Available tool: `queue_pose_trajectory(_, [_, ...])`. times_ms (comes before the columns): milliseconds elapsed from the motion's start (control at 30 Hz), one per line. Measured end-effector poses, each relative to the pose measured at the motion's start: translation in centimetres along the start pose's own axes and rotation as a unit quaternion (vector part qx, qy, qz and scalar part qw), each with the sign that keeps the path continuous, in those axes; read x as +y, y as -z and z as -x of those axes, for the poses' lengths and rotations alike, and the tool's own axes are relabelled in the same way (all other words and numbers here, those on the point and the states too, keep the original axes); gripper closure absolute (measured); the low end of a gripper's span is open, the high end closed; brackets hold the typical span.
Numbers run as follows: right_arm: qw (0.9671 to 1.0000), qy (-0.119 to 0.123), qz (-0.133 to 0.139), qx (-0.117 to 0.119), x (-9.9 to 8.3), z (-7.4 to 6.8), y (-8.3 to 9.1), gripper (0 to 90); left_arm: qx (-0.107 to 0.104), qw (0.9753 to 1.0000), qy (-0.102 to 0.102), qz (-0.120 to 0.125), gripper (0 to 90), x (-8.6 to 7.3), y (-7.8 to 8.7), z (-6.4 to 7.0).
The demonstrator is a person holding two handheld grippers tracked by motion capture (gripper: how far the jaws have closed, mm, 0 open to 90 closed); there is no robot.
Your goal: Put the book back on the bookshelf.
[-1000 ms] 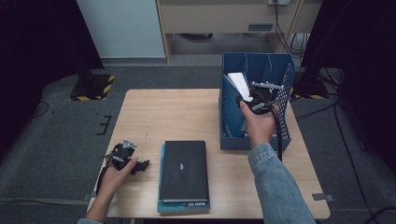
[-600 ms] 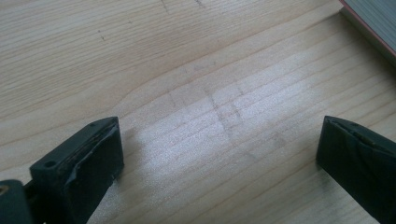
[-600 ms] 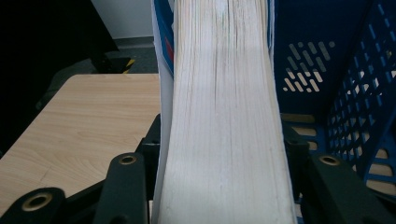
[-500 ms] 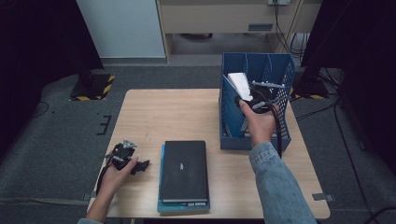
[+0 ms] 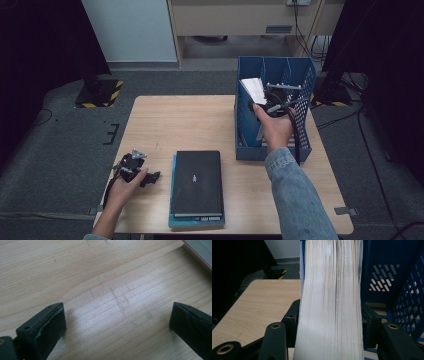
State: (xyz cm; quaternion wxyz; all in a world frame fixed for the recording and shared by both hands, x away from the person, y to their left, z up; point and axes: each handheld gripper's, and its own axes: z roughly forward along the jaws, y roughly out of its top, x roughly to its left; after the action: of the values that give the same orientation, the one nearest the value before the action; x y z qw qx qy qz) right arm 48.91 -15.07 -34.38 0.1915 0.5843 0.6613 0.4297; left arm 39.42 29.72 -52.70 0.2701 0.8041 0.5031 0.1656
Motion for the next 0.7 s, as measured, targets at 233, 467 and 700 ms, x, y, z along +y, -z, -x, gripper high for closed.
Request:
queue_pose_trajectory(233, [1.0000, -0.003, -0.002, 0.002, 0.13, 0.42, 0.09, 52.7, -0.001, 1.0000, -0.001, 0.000, 0.0, 0.05, -0.04, 0.05])
queue_pose_trajectory(467, [0.9998, 0.012, -0.008, -0.016, 0.40, 0.14, 0.18, 58.0, -0.001, 1.0000, -0.001, 0.000, 0.0, 0.09, -0.08, 0.09])
queue_pose_trajectory(700, [0.9997, 0.009, -0.004, -0.022, 0.58, 0.19, 0.17, 59.1, -0.001, 1.0000, -0.002, 0.000, 0.0, 0.08, -0.07, 0.08])
